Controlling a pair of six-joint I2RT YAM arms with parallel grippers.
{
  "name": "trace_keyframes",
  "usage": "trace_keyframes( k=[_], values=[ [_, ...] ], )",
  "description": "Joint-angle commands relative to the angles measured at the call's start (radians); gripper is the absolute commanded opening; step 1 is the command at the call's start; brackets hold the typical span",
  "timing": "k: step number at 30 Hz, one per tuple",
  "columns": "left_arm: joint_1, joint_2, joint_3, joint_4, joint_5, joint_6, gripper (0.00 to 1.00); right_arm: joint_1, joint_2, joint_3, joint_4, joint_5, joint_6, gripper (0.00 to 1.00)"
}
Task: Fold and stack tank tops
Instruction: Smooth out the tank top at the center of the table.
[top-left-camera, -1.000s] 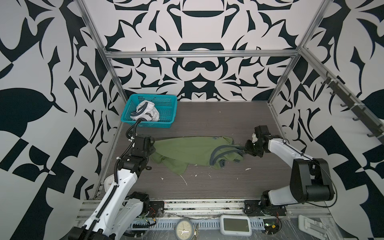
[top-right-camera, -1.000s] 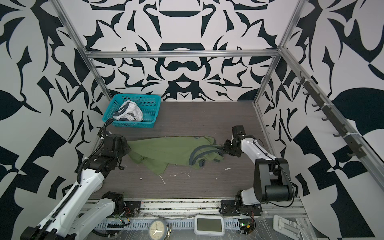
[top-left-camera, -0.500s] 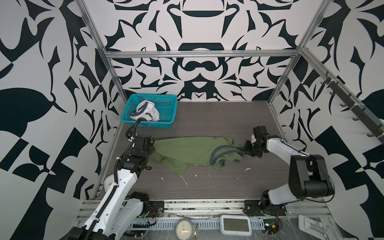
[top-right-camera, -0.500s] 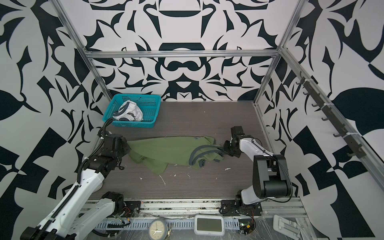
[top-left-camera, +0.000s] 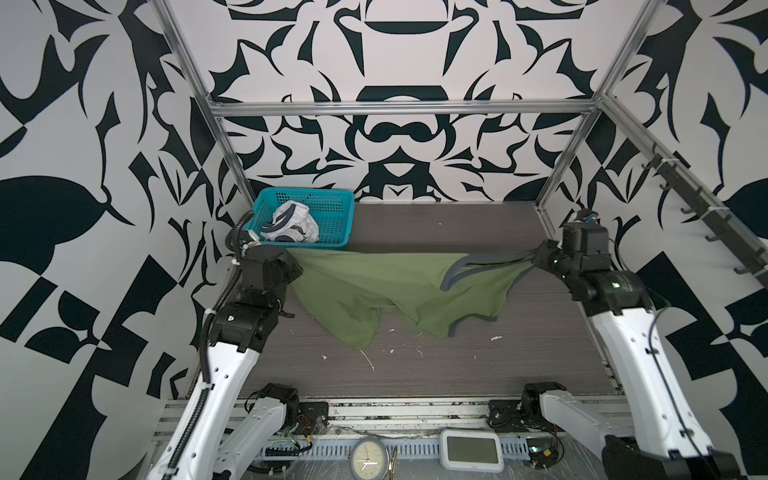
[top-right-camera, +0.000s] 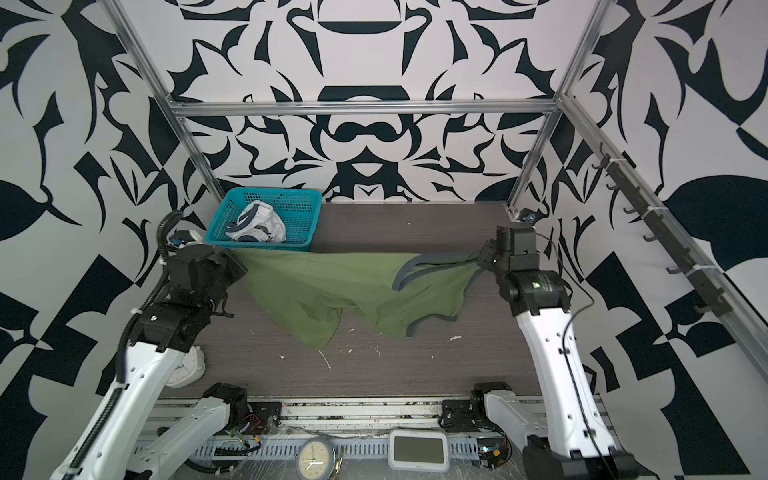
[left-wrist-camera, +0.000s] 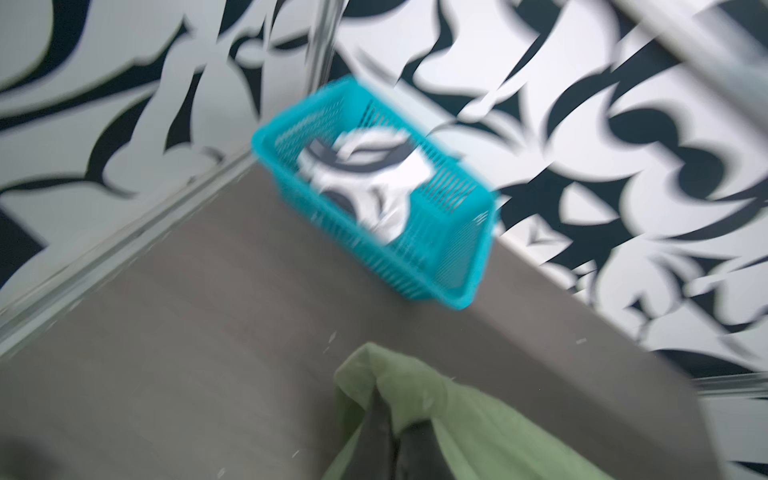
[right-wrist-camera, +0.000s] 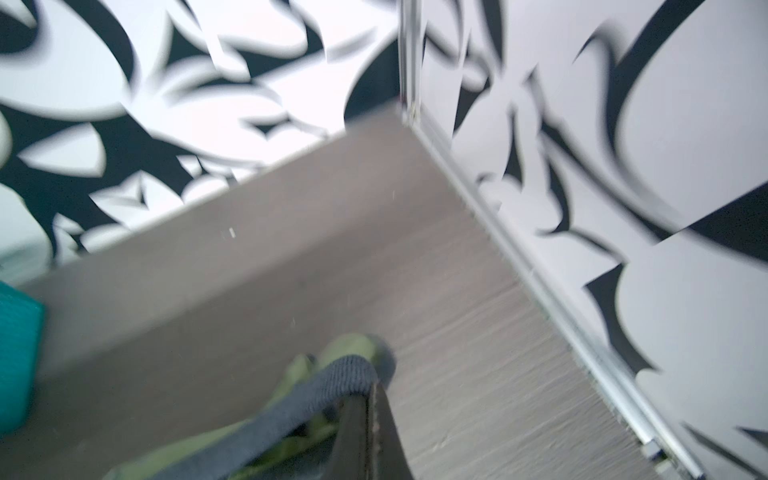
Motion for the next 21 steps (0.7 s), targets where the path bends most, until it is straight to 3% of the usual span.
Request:
trace_keyframes(
  k=[1,4,8,13,21],
  values=[
    [0.006,-0.058,0.045,0.058,0.043,-0.002,0.00,0.003,-0.056,0.108,-0.082,0.096,-0.030,0.00],
    [0.006,-0.015,0.069,0.061,0.090,0.004,0.00,0.002,-0.065,0.138,-0.059,0.067,-0.064,0.00],
    [0.006,0.103,0.223,-0.071,0.177,0.048,0.00,0.002,-0.008,0.248,-0.134,0.055,-0.068,0.00],
    [0.006,0.020,0.359,-0.060,0.213,0.112,0.00,0.003,-0.078,0.396,-0.118,0.050,-0.091,0.00],
    [0.006,-0.149,0.442,-0.007,0.414,0.152,0.00,0.002,-0.169,0.655,-0.155,0.051,-0.118,0.00]
  ],
)
